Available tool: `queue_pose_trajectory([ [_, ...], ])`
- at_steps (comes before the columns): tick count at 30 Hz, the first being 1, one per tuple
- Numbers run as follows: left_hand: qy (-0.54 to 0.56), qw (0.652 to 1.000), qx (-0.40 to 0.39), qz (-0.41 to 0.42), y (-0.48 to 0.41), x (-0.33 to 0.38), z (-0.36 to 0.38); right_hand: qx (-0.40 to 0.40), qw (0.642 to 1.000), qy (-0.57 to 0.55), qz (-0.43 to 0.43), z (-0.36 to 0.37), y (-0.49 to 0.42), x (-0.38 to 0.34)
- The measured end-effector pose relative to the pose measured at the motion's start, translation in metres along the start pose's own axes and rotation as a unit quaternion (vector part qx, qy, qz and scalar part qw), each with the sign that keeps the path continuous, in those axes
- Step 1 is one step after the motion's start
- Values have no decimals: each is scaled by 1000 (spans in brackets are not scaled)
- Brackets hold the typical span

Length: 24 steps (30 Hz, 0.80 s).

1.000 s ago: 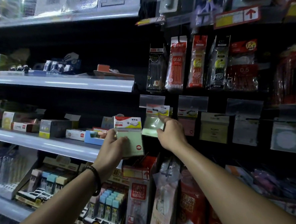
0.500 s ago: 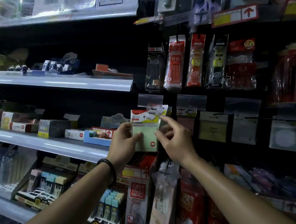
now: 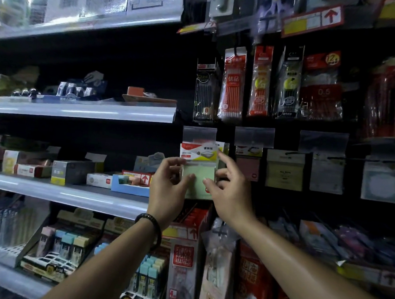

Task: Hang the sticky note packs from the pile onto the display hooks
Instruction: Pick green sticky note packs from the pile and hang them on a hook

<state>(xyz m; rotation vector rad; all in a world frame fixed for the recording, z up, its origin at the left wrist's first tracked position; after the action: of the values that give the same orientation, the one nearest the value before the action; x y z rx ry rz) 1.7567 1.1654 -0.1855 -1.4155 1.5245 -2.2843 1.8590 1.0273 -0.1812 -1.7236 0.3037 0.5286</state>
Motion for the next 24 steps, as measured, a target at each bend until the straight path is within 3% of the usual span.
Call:
queue_pose_trajectory([
  [12, 14, 998, 8, 55, -16, 4, 7, 22, 994, 53, -90, 2, -15, -8],
  [18, 22, 991, 39, 124, -3, -10, 7, 44, 971, 117, -202, -2, 0, -12],
  [24, -15, 990, 56, 131, -10, -13, 6, 59, 980, 99, -162, 4, -5, -5],
])
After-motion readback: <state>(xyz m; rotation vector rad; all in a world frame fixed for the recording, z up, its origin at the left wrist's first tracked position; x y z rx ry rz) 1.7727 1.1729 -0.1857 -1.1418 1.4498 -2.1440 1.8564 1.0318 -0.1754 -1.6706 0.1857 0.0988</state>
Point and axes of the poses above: each hand's wrist, its own y-axis away from the middle knuckle, its own z-axis out of the palm, x = y × z, the point moved 2 cm from there along -y, towards the middle knuckle, and after that the axes turned 1 degree about y, right-handed, at the moved point
